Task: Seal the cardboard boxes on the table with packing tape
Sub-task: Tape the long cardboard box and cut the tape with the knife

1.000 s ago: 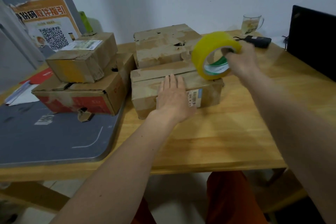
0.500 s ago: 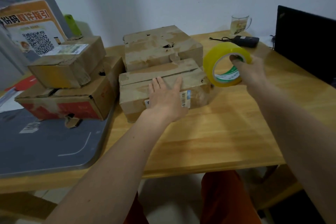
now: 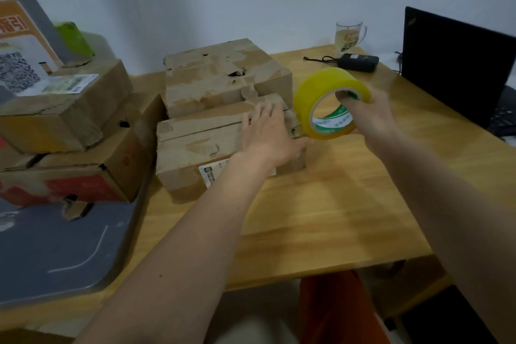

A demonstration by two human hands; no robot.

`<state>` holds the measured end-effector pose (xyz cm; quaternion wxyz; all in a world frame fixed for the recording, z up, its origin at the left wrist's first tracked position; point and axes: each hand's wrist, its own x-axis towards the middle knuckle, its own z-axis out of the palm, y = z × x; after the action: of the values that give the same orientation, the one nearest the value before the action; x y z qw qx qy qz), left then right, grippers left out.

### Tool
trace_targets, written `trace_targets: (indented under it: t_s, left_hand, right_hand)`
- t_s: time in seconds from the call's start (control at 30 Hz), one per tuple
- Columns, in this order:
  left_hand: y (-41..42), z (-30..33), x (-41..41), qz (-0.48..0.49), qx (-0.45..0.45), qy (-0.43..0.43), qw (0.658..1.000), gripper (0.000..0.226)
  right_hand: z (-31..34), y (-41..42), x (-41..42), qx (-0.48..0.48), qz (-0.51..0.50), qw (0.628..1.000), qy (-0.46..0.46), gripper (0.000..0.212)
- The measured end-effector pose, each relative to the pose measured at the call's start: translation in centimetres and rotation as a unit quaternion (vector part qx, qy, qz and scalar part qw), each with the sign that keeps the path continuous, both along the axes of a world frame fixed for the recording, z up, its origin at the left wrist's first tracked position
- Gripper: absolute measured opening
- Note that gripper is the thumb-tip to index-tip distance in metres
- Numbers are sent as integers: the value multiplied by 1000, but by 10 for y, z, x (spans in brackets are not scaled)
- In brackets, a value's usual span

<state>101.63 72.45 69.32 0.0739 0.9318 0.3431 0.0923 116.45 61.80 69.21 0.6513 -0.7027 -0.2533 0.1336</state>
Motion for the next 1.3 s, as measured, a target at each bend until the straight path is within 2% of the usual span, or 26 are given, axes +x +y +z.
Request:
trace_targets:
  t_s: [0.2, 0.5, 0.57, 0.67, 0.83, 0.93, 1.0, 1.07, 1.1, 1.23, 1.3]
  left_hand:
    - [4, -4, 1, 3, 11, 8, 1000, 92]
    - [6, 1, 3, -5, -18, 34, 999, 84]
    - [4, 1, 2, -8, -14, 48, 999, 83]
    - [4, 0, 2, -17, -6, 60, 998, 81]
    - [7, -3, -1, -48, 10, 85, 995, 79]
    - [9, 0, -6, -87, -8, 103, 991, 101]
    - [1, -2, -11, -105, 72, 107, 986, 108]
    - [-18, -11, -14, -120, 170, 117, 971, 104]
    - [-27, -15, -14, -120, 182, 121, 968, 102]
    - [-40, -13, -2, -82, 143, 134, 977, 82]
    - [-37, -10, -4, -75, 136, 137, 978, 84]
  right_hand:
    - [7, 0, 8, -18, -4, 995, -100, 12]
    - [3, 0, 17, -27, 13, 991, -133, 9]
    - [-1, -1, 19, -40, 19, 992, -120, 17]
    - [-10, 0, 22, -63, 25, 995, -80, 3]
    - [-21, 6, 22, -69, 21, 996, -47, 11]
    - [-31, 9, 19, -59, 3, 998, -14, 19]
    - [-35, 10, 18, -53, -5, 999, -3, 20]
    - [-37, 11, 19, -56, -9, 998, 0, 17]
    - [-37, 12, 21, -57, -13, 998, 0, 15]
    - [-38, 15, 20, -58, -34, 998, -1, 11]
    - [-38, 14, 17, -64, -39, 997, -1, 10]
